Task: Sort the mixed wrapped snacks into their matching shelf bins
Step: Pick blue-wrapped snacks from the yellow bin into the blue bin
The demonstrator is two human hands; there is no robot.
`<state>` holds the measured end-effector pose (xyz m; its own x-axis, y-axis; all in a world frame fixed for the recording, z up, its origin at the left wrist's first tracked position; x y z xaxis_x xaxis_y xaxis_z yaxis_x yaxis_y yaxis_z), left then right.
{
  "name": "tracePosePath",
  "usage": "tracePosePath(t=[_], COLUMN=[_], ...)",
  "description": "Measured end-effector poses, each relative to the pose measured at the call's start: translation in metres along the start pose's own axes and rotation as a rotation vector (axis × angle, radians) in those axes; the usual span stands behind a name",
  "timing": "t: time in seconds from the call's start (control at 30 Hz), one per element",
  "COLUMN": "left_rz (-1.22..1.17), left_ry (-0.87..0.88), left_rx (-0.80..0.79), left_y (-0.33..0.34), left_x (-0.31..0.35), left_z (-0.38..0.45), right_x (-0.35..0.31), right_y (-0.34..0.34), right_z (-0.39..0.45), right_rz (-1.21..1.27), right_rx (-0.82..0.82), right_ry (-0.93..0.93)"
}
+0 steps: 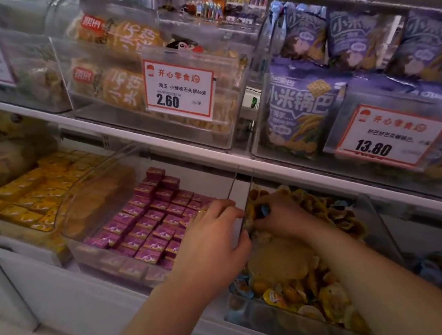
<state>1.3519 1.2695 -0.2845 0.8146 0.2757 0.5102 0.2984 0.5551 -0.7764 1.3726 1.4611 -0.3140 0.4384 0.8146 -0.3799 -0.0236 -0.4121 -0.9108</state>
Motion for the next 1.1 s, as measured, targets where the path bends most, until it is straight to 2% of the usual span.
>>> tracePosePath(t=[0.1,0.17,0.23,0.3,0.43,0.53,0.63,0.8,0.93,1.1], left_rz=[0.035,0.005,-0.064,-0.236,-0.698,-0.917,-0.987,-0.848,-0.812,-0.585], left_ry=[0.061,0.144,0.215,0.169,-0.151,-0.200,-0.205,-0.206,-0.162,0.029], left_rx=[0.109,0.219,0.252,0.170,-0.168,-0.275,-0.278,-0.189,-0.210,-0.216], left_y=[-0.007,-0.011,-0.003,0.015,0.073,0.099,0.106,0.091,0.093,0.090], left_x=[0.016,0.036,0.058,0.071,0.076,0.079,0.073,0.060,0.069,0.087], left_z=[0.000,-0.003,-0.005,-0.004,0.004,0.010,0.019,0.028,0.027,0.024], right_x=[0.024,0.043,0.053,0.055,0.059,0.062,0.065,0.076,0.077,0.062], right_y=[-0.031,-0.040,-0.042,-0.038,-0.006,0.012,0.007,-0.005,-0.004,-0.010], right_z=[-0.028,-0.054,-0.079,-0.099,-0.128,-0.138,-0.142,-0.152,-0.154,-0.157], right_rz=[0.466,0.863,1.136,1.289,1.505,1.552,1.567,1.649,1.684,1.440], right_rx=[0.143,0.239,0.301,0.305,0.332,0.410,0.455,0.403,0.341,0.197], right_ry=[0.052,0.121,0.129,0.129,0.181,0.180,0.179,0.198,0.249,0.138])
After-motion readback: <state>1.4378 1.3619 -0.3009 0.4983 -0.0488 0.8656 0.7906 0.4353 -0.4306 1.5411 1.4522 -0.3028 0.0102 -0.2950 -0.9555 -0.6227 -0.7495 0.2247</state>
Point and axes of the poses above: each hand's wrist, its own z-axis towards the middle knuckle, its own y-axis out of the palm, x = y × z, the point moved 7 cm from there along z, towards the middle knuckle, and after that the axes turned 8 degrees about -x, right-handed, at the moved point
